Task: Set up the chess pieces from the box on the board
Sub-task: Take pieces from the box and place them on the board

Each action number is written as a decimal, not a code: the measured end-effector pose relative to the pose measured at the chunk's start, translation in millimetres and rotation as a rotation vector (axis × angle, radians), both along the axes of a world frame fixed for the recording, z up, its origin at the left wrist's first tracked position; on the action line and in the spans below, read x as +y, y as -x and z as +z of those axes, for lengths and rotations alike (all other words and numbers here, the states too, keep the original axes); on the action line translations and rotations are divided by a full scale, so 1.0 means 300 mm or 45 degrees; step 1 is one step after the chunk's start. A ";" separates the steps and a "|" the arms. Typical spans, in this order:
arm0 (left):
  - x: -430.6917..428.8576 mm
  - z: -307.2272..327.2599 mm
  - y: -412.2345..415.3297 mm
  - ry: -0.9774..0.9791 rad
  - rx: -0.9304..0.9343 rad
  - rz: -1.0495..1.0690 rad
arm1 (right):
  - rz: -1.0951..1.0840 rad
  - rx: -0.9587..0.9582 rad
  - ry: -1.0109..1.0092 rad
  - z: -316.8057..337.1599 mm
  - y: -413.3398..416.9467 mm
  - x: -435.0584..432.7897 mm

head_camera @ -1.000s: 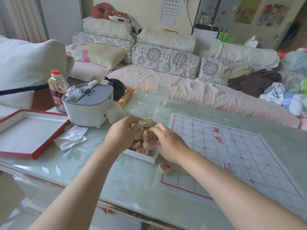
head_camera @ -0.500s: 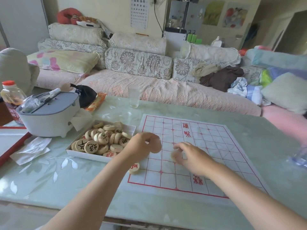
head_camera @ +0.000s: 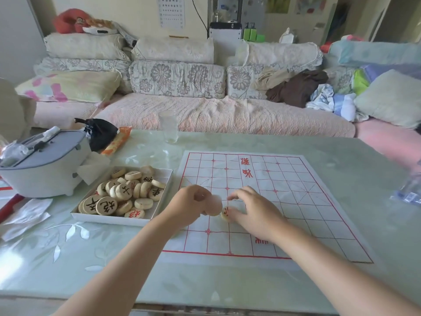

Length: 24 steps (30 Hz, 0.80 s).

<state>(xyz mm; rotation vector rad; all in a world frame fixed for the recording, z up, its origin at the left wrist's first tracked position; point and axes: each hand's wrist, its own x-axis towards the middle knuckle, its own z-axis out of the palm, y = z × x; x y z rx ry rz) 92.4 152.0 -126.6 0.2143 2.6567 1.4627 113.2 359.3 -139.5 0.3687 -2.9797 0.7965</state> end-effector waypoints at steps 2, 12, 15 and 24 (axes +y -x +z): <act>0.012 0.000 -0.004 -0.061 -0.032 -0.007 | 0.031 0.040 0.213 0.010 -0.006 -0.009; 0.044 -0.017 -0.047 0.032 -0.069 -0.072 | 0.100 0.005 0.322 0.003 -0.047 -0.022; 0.019 -0.032 -0.077 0.440 0.199 -0.203 | 0.123 -0.088 0.170 0.006 -0.078 -0.001; 0.002 -0.063 -0.149 0.883 0.433 -0.441 | 0.236 -0.106 -0.038 -0.018 -0.167 0.019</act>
